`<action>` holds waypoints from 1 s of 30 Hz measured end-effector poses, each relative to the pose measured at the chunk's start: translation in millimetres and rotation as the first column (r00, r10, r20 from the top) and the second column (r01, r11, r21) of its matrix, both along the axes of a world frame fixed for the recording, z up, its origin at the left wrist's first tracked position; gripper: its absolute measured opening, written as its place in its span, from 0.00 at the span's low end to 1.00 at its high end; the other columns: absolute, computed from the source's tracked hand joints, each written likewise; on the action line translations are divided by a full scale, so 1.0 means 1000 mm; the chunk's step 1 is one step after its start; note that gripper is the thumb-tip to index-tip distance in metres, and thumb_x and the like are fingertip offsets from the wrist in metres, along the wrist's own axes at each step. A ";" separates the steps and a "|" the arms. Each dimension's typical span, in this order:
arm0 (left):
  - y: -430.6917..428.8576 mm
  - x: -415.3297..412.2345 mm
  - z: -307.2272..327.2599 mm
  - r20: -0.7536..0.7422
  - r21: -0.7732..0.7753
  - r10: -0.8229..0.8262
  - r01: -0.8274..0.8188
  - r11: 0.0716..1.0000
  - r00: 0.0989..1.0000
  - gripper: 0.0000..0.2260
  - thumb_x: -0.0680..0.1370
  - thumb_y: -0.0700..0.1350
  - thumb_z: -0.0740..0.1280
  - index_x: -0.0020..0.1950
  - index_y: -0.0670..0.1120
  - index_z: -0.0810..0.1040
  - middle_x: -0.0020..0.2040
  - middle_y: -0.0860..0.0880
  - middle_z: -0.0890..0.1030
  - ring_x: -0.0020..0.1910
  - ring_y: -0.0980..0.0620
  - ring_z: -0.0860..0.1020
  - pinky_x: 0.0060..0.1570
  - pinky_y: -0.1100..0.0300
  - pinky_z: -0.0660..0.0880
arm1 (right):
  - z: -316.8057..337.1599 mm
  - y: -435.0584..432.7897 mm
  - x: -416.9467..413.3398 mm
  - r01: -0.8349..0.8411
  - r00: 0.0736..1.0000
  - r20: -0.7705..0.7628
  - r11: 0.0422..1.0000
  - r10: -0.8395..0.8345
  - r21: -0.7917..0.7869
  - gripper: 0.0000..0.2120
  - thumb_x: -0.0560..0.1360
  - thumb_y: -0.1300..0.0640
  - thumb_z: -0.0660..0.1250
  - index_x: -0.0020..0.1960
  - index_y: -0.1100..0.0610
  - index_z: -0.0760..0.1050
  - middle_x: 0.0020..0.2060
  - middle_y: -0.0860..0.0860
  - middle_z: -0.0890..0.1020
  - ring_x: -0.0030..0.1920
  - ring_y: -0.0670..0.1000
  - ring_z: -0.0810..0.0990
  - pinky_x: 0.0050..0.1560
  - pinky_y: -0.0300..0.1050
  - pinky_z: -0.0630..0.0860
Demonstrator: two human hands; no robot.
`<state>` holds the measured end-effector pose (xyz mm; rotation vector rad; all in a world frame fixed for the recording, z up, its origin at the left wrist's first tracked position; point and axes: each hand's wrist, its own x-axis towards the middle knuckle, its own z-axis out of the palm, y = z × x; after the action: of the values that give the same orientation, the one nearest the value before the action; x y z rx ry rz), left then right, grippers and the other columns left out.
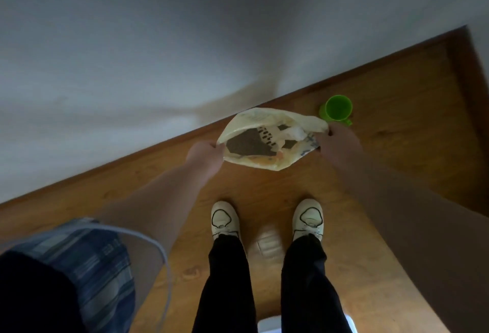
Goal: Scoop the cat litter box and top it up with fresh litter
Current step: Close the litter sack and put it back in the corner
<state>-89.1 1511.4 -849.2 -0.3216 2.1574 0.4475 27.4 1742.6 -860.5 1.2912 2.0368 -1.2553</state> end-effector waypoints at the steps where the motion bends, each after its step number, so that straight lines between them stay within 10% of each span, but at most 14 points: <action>1: 0.001 -0.002 -0.020 0.002 0.006 0.022 -0.022 1.000 1.000 0.13 0.83 0.51 0.59 0.62 0.50 0.79 0.42 0.48 0.82 0.36 0.51 0.78 0.37 0.57 0.75 | -0.020 0.002 -0.004 -0.011 1.000 -0.001 1.000 0.011 0.017 0.14 0.82 0.55 0.59 0.65 0.54 0.75 0.51 0.53 0.81 0.51 0.54 0.80 0.51 0.54 0.80; 7: 0.008 -0.005 -0.105 0.030 -0.003 0.073 -0.073 0.997 0.997 0.12 0.83 0.50 0.60 0.61 0.49 0.79 0.43 0.48 0.81 0.39 0.52 0.79 0.46 0.56 0.80 | -0.106 0.010 -0.020 -0.100 0.994 0.043 0.992 0.096 0.077 0.14 0.82 0.56 0.59 0.65 0.58 0.74 0.47 0.53 0.76 0.41 0.49 0.72 0.34 0.42 0.65; 15: 0.012 -0.020 -0.132 0.059 0.003 0.320 -0.321 0.947 0.945 0.12 0.83 0.50 0.61 0.59 0.45 0.78 0.48 0.45 0.81 0.44 0.50 0.81 0.43 0.57 0.81 | -0.131 0.000 -0.029 0.093 0.996 0.012 0.980 -0.092 -0.179 0.12 0.80 0.51 0.64 0.59 0.56 0.77 0.45 0.54 0.83 0.43 0.51 0.83 0.42 0.46 0.80; 22: 0.010 -0.003 -0.032 0.067 -0.049 -0.200 0.203 0.978 0.978 0.10 0.81 0.43 0.57 0.54 0.42 0.76 0.42 0.48 0.76 0.43 0.50 0.77 0.39 0.60 0.75 | -0.038 -0.010 -0.010 0.097 0.993 0.094 0.967 -0.077 -0.237 0.13 0.79 0.61 0.60 0.61 0.62 0.76 0.45 0.57 0.80 0.46 0.58 0.80 0.55 0.59 0.80; 25: 0.008 0.009 0.060 -0.006 -0.100 -0.520 0.517 0.850 0.854 0.11 0.81 0.43 0.58 0.61 0.43 0.72 0.43 0.51 0.74 0.40 0.51 0.75 0.32 0.59 0.68 | 0.045 -0.017 0.009 0.037 0.996 0.086 0.980 -0.020 -0.194 0.13 0.77 0.57 0.60 0.60 0.52 0.77 0.48 0.51 0.82 0.48 0.53 0.82 0.54 0.56 0.81; 30: -0.012 0.031 0.234 -0.116 -0.219 -0.745 0.715 0.664 0.657 0.17 0.80 0.48 0.61 0.68 0.47 0.69 0.58 0.47 0.77 0.55 0.46 0.76 0.48 0.50 0.77 | 0.231 -0.027 0.032 -0.281 0.958 0.050 0.959 0.282 -0.035 0.17 0.80 0.56 0.58 0.68 0.49 0.71 0.57 0.47 0.76 0.54 0.49 0.75 0.54 0.47 0.73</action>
<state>-58.2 1499.8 -615.5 0.5516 2.2947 -0.1750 59.6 1715.4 -629.4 0.9686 2.0693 -1.1010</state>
